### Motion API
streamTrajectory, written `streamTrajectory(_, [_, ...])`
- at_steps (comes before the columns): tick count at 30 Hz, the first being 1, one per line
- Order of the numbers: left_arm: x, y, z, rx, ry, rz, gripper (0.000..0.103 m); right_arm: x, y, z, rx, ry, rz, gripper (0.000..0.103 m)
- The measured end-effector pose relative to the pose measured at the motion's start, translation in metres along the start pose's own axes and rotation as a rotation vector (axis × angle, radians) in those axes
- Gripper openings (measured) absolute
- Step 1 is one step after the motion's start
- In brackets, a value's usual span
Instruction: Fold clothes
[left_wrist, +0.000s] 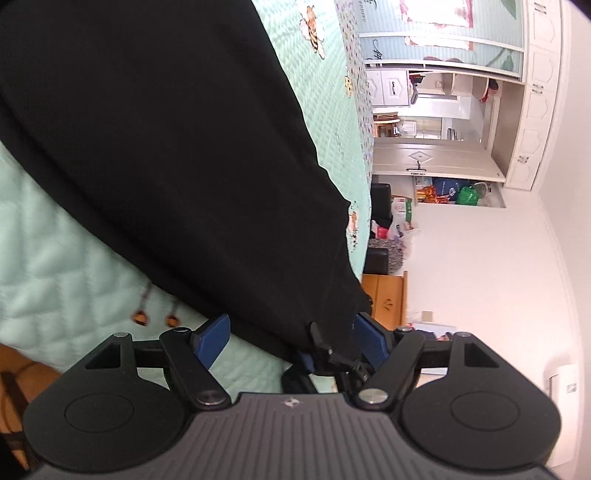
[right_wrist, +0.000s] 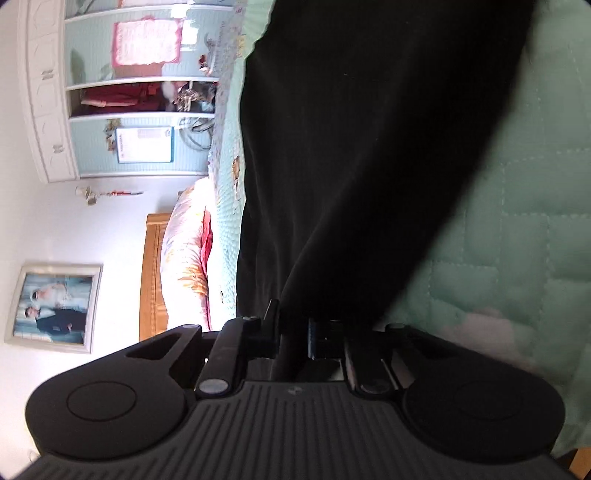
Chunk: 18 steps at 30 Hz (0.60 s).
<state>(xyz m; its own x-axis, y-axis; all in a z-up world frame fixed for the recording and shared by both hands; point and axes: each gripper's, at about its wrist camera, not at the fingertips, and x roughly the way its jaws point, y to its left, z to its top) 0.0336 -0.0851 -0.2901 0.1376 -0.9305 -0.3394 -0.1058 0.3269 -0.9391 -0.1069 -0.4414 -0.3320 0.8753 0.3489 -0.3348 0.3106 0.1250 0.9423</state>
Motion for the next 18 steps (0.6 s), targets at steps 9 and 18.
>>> streamTrajectory(9, [0.031,-0.017,-0.017,-0.026,0.024,-0.035,0.082,-0.001,-0.002,0.007,0.068,0.005,0.098,0.011])
streamTrajectory(18, [0.041,-0.023,-0.020,-0.038,-0.032,0.046,0.082,-0.001,-0.002,0.008,0.105,0.013,0.135,0.011])
